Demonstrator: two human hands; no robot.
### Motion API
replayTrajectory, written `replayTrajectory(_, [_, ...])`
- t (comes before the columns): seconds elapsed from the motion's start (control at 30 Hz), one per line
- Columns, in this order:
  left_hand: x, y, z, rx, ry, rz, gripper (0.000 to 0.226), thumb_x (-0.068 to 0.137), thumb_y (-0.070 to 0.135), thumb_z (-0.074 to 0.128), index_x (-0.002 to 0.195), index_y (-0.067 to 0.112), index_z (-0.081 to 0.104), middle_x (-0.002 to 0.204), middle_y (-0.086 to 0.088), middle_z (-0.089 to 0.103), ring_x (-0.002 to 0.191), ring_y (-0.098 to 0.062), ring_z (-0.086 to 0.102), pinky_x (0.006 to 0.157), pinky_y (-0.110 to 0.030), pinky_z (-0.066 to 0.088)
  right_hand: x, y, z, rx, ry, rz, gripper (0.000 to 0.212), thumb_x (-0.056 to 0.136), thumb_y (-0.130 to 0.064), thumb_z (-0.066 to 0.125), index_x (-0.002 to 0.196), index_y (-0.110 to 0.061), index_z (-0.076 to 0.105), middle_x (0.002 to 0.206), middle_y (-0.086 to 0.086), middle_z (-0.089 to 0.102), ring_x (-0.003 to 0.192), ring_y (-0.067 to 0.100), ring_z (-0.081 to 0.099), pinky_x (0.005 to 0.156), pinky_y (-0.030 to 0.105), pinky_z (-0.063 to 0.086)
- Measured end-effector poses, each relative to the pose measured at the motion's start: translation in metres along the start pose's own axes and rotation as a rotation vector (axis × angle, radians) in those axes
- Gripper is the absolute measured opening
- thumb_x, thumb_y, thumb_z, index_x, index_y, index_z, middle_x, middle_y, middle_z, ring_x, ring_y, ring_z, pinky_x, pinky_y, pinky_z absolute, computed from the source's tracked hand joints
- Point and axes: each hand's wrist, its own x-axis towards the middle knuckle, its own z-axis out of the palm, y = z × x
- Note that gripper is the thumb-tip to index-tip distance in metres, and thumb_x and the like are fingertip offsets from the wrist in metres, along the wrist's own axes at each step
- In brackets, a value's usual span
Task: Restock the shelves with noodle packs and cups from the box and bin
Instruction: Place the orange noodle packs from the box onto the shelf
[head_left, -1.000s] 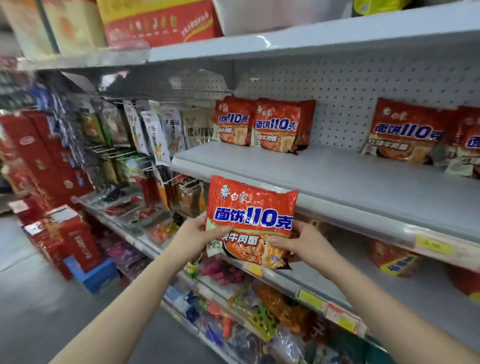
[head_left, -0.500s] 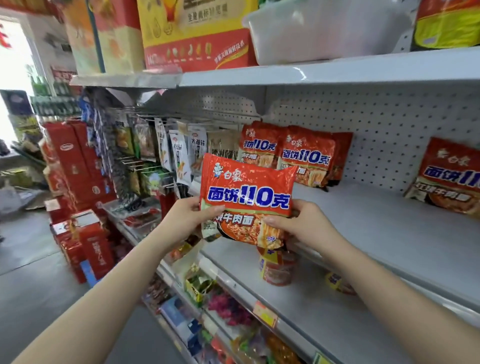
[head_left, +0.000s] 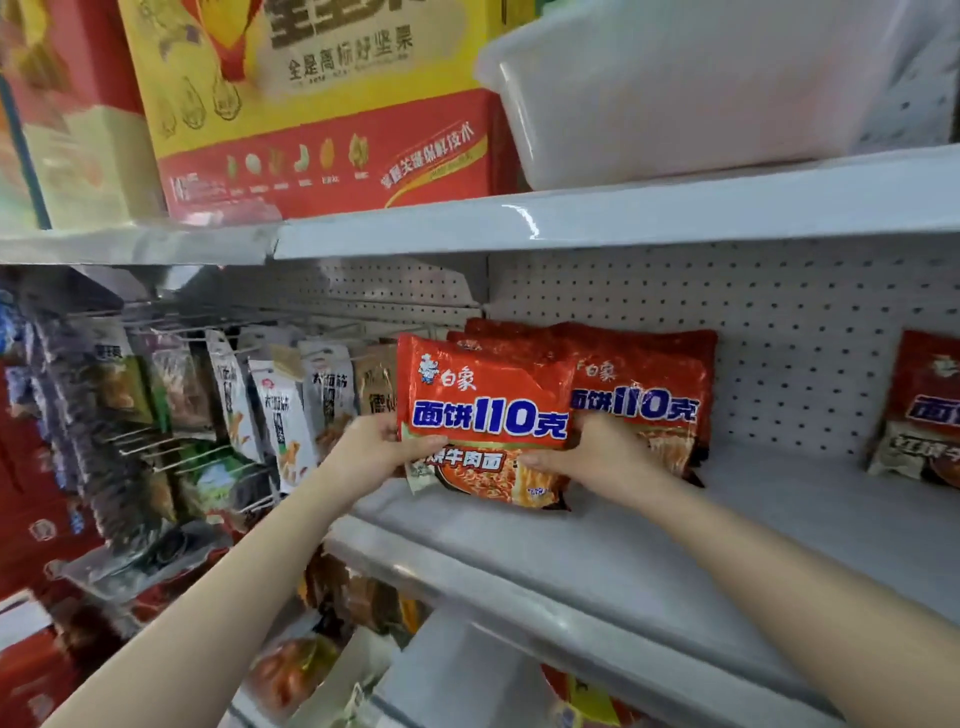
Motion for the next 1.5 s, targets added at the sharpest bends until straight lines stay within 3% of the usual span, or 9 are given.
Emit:
replayTrajectory(0.2, [0.084, -0.029, -0.014, 0.089, -0.158, 0.058, 0.029, 0.081, 0.036, 0.078, 0.106, 0.025, 0.071, 0.096, 0.016, 0.076, 0.083, 0.001, 0.071, 0.081, -0.025, 0.055, 0.063, 0.014, 0.017, -0.203, 0.051, 0.083, 0.054, 0.079, -0.046, 0.077, 0.128, -0.029, 0.061, 0.123, -0.007, 0.068, 0.107, 0.012, 0.065, 0.091, 0.028, 0.052])
replayTrajectory(0.43, [0.142, -0.053, -0.016, 0.163, -0.216, 0.085, 0.021, 0.079, 0.048, 0.075, 0.095, 0.038, 0.066, 0.083, 0.028, 0.07, 0.08, 0.007, 0.067, 0.077, -0.018, 0.05, 0.093, 0.023, 0.033, -0.589, 0.204, 0.197, 0.066, 0.073, -0.077, 0.061, 0.118, -0.029, 0.062, 0.106, -0.008, 0.07, 0.092, 0.015, 0.067, 0.073, 0.03, 0.054])
replayTrajectory(0.7, [0.161, -0.075, -0.005, 0.132, -0.261, 0.112, 0.033, 0.081, 0.053, 0.07, 0.108, 0.036, 0.06, 0.096, 0.024, 0.067, 0.086, 0.011, 0.061, 0.075, -0.014, 0.047, 0.101, 0.018, 0.036, -0.713, 0.356, 0.289, 0.083, 0.063, -0.086, 0.059, 0.112, -0.02, 0.053, 0.103, -0.004, 0.068, 0.092, 0.02, 0.067, 0.075, 0.038, 0.056])
replayTrajectory(0.9, [0.162, -0.074, -0.009, 0.136, -0.256, 0.091, 0.051, 0.076, 0.059, 0.073, 0.116, 0.032, 0.057, 0.102, 0.018, 0.068, 0.091, 0.0, 0.064, 0.091, -0.03, 0.05, 0.089, 0.009, 0.034, -0.773, 0.325, 0.305, 0.074, 0.071, -0.082, 0.057, 0.104, -0.016, 0.05, 0.092, -0.004, 0.064, 0.084, 0.019, 0.066, 0.068, 0.034, 0.055])
replayTrajectory(1.03, [0.155, -0.051, -0.019, 0.138, -0.195, 0.076, 0.049, 0.073, 0.064, 0.07, 0.109, 0.034, 0.057, 0.096, 0.015, 0.069, 0.082, -0.002, 0.064, 0.077, -0.025, 0.051, 0.073, 0.004, 0.021, -0.785, 0.309, 0.345, 0.061, 0.082, -0.074, 0.052, 0.086, -0.014, 0.06, 0.075, -0.003, 0.065, 0.069, 0.016, 0.064, 0.056, 0.027, 0.048])
replayTrajectory(1.2, [0.137, -0.018, -0.016, 0.125, -0.068, 0.106, 0.044, 0.079, 0.059, 0.07, 0.109, 0.031, 0.054, 0.095, 0.012, 0.063, 0.091, -0.015, 0.063, 0.089, -0.034, 0.047, 0.039, -0.001, -0.003, -0.705, 0.35, 0.359, 0.052, 0.086, -0.068, 0.053, 0.077, -0.019, 0.068, 0.07, -0.001, 0.07, 0.065, 0.015, 0.066, 0.067, 0.035, 0.058])
replayTrajectory(1.33, [0.108, 0.005, 0.016, 0.275, 0.112, 0.16, 0.085, 0.071, 0.062, 0.077, 0.139, 0.021, 0.044, 0.146, -0.011, 0.043, 0.138, -0.035, 0.035, 0.11, -0.052, 0.034, -0.001, 0.007, -0.025, -0.609, 0.359, 0.395, 0.04, 0.085, -0.063, 0.06, 0.08, -0.024, 0.066, 0.07, -0.005, 0.066, 0.067, 0.013, 0.063, 0.059, 0.027, 0.051])
replayTrajectory(1.4, [0.078, 0.023, 0.04, 0.293, 0.16, 0.202, 0.095, 0.077, 0.049, 0.078, 0.15, 0.015, 0.029, 0.156, -0.017, 0.024, 0.144, -0.04, 0.018, 0.116, -0.055, 0.021, -0.027, 0.013, -0.037, -0.563, 0.362, 0.411, 0.037, 0.085, -0.059, 0.064, 0.084, -0.023, 0.066, 0.07, -0.008, 0.062, 0.066, 0.007, 0.059, 0.053, 0.023, 0.041])
replayTrajectory(1.5, [0.033, 0.054, 0.083, 0.274, 0.048, 0.336, 0.091, 0.079, 0.043, 0.077, 0.152, 0.015, 0.029, 0.155, -0.013, 0.028, 0.144, -0.035, 0.022, 0.117, -0.051, 0.023, -0.07, 0.024, -0.057, -0.494, 0.375, 0.427, 0.041, 0.082, -0.059, 0.067, 0.096, -0.021, 0.067, 0.084, -0.007, 0.065, 0.077, 0.009, 0.06, 0.063, 0.023, 0.046])
